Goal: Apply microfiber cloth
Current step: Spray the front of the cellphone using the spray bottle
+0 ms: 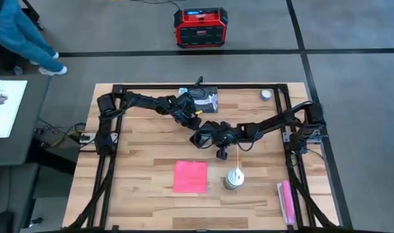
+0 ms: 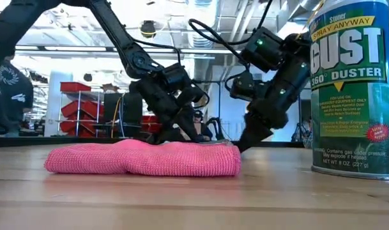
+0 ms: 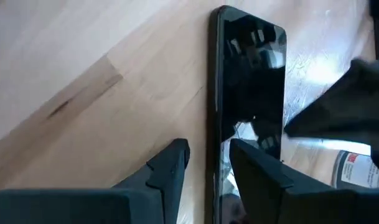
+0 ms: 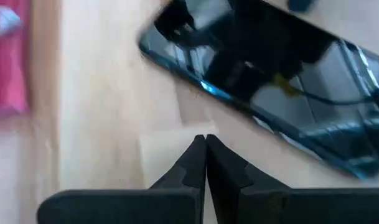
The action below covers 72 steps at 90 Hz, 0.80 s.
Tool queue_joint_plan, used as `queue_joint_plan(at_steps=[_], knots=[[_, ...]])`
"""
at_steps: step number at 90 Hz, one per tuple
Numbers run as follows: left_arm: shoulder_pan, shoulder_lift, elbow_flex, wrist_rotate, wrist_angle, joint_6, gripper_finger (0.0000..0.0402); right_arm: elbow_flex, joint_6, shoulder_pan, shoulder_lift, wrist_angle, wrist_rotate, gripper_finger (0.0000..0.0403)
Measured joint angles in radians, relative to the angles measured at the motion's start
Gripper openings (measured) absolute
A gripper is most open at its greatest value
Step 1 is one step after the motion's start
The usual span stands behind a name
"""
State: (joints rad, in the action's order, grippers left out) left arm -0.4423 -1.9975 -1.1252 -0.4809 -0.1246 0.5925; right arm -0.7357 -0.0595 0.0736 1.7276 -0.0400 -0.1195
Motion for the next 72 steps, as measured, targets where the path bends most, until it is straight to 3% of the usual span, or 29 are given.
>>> queue_joint_plan(at_steps=[28,72], knots=[[0.001,-0.001,-0.002,0.005,0.003,-0.016,0.0115,0.0,0.019,0.022,0.003,-0.002,-0.032,0.0],[0.012,-0.002,-0.003,0.007,0.014,-0.017,0.0116,0.0,0.024,0.047,0.017,-0.102,0.038,0.0]])
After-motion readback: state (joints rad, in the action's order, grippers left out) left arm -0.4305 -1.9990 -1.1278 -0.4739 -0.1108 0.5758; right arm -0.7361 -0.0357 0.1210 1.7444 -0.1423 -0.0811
